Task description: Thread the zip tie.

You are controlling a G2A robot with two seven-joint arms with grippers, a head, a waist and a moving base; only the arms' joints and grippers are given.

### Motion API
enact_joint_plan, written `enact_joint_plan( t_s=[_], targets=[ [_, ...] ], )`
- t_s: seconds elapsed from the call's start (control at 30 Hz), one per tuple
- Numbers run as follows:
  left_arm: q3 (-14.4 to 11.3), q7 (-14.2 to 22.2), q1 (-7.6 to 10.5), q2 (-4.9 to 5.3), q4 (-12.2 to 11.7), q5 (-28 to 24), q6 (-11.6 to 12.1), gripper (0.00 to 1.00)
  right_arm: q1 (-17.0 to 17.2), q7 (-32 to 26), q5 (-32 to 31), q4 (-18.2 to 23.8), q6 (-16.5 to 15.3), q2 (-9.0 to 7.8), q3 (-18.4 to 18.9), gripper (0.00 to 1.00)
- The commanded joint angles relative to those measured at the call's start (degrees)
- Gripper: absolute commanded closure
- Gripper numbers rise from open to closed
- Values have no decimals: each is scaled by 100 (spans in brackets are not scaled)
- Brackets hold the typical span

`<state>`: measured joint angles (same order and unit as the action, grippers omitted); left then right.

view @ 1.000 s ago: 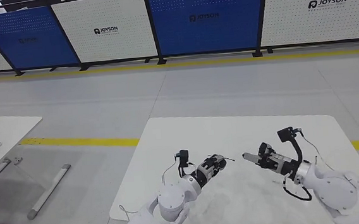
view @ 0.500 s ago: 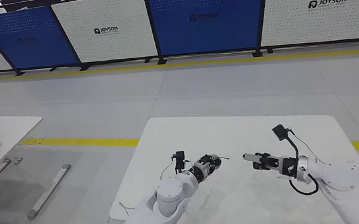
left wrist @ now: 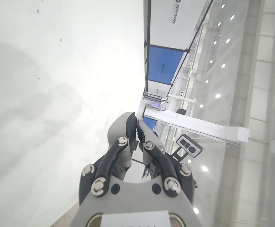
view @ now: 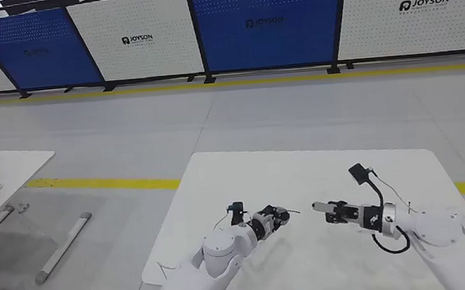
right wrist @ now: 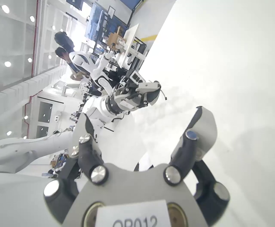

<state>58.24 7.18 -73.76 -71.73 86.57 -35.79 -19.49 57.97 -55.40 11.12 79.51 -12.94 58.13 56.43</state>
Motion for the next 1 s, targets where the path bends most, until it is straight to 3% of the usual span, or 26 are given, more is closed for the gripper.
enact_joint_plan(
  t_s=[0.0, 0.1, 0.4, 0.47, 0.57, 0.73, 0.97],
  targets=[
    [-187, -108, 187, 20, -226, -220, 1, 100, -86, -234, -29, -80, 129, 15, -75, 0],
    [-382, -179, 456, 85, -329, -535, 1, 100, -307, -237, -195, -226, 359, 76, -238, 0],
    [-382, -179, 456, 85, -329, -535, 1, 100, -305, -171, -199, -222, 355, 84, -248, 0],
    [-387, -305, 376, 87, -208, -404, 124, 100, -245, -61, -370, -166, 267, 79, -248, 0],
    [-329, -359, 225, 112, 39, -326, 125, 100, -237, -102, -475, -174, 240, 73, -237, 0],
    [-189, -260, -104, 186, 522, -115, 133, 100, -376, -256, -714, -220, 485, 107, -379, 0],
    [-173, -226, -133, 194, 556, -101, 130, 100, -376, -256, -714, -220, 485, 107, -379, 0]
  ],
)
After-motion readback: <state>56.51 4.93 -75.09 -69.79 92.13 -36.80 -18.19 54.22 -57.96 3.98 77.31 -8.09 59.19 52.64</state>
